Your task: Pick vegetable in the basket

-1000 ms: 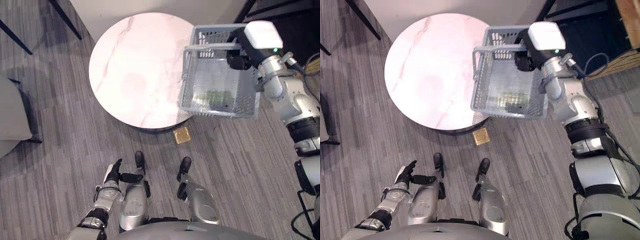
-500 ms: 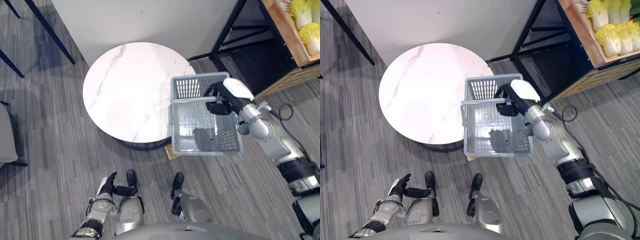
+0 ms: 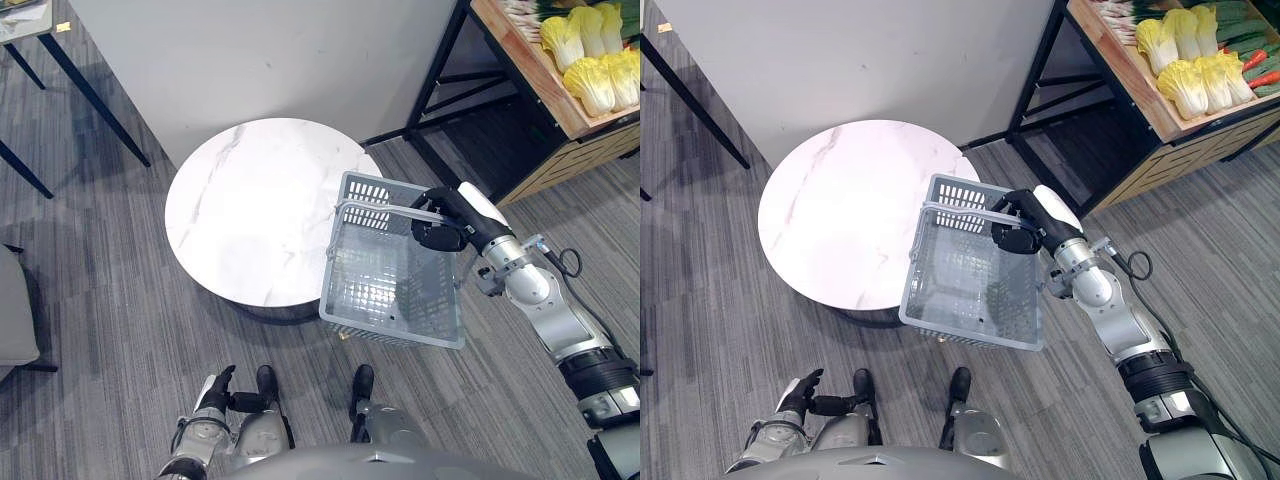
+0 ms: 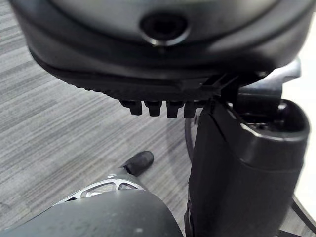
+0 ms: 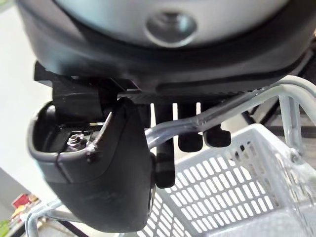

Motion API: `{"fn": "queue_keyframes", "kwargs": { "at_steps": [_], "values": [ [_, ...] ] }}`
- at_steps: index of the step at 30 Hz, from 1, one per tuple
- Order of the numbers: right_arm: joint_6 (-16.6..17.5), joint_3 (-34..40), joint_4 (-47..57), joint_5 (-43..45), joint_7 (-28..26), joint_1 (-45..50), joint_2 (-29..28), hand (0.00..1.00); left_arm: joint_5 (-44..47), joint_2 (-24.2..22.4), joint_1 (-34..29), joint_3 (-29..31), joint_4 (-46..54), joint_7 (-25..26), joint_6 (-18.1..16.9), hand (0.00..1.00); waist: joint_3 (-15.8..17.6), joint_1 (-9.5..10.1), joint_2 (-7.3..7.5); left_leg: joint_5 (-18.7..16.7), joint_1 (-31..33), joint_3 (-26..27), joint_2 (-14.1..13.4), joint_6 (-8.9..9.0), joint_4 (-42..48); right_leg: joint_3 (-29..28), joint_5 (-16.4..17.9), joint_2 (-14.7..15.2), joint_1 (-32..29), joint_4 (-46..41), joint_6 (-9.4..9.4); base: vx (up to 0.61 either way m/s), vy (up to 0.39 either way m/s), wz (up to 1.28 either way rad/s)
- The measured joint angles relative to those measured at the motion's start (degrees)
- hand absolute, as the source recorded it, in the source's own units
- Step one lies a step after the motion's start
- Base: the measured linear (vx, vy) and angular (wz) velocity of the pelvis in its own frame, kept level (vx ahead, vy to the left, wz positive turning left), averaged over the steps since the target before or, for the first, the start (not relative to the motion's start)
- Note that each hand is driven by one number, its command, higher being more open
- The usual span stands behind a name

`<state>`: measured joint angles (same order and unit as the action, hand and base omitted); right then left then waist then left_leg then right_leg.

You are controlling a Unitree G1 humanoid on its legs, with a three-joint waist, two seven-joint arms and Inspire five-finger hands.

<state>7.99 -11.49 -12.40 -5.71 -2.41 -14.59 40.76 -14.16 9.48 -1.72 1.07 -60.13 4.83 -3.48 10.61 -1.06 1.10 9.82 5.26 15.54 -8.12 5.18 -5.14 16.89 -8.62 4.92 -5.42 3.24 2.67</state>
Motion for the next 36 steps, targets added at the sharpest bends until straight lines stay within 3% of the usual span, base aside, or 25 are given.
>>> {"fn": "queue_keyframes", "kwargs": {
  "at_steps": [5,12,24,36],
  "values": [
    [-1.1,0.4,0.0,9.5,-0.6,0.3,-1.9,0.00,0.0,0.0,-0.8,0.0,0.0,0.0,0.0,1.00,-0.7,-0.61,0.00,-0.1,-0.7,0.1,0.1,0.06,0.0,-0.1,0.1,0.0,0.6,0.0,-0.03,0.00,0.000,0.00],
    [-1.6,0.9,0.2,11.2,-0.6,0.3,-2.9,0.00,0.0,0.0,-1.1,0.0,0.0,0.0,0.0,1.00,-1.1,-0.61,-0.15,-0.2,-0.8,0.2,0.1,0.20,0.0,-0.2,0.2,0.1,0.7,0.0,-0.28,0.00,0.000,0.00],
    [-1.7,1.0,0.2,-5.4,-0.5,0.3,-2.9,0.00,-2.2,-0.4,-1.1,0.0,0.1,0.3,-0.1,1.00,-1.3,-0.60,-0.60,-0.1,-0.7,-0.3,0.4,-0.04,0.0,0.3,0.1,0.4,0.9,0.1,-0.07,0.01,0.001,0.01],
    [-2.3,1.0,-5.0,-12.4,1.7,0.0,-2.9,0.00,-2.2,-0.5,-1.1,0.0,0.1,0.8,-0.1,1.00,-1.4,-0.59,-0.68,-0.3,-0.8,-0.3,0.8,-0.24,0.0,0.2,0.0,1.1,0.9,0.1,0.15,0.00,0.000,0.00]
  ]
}}
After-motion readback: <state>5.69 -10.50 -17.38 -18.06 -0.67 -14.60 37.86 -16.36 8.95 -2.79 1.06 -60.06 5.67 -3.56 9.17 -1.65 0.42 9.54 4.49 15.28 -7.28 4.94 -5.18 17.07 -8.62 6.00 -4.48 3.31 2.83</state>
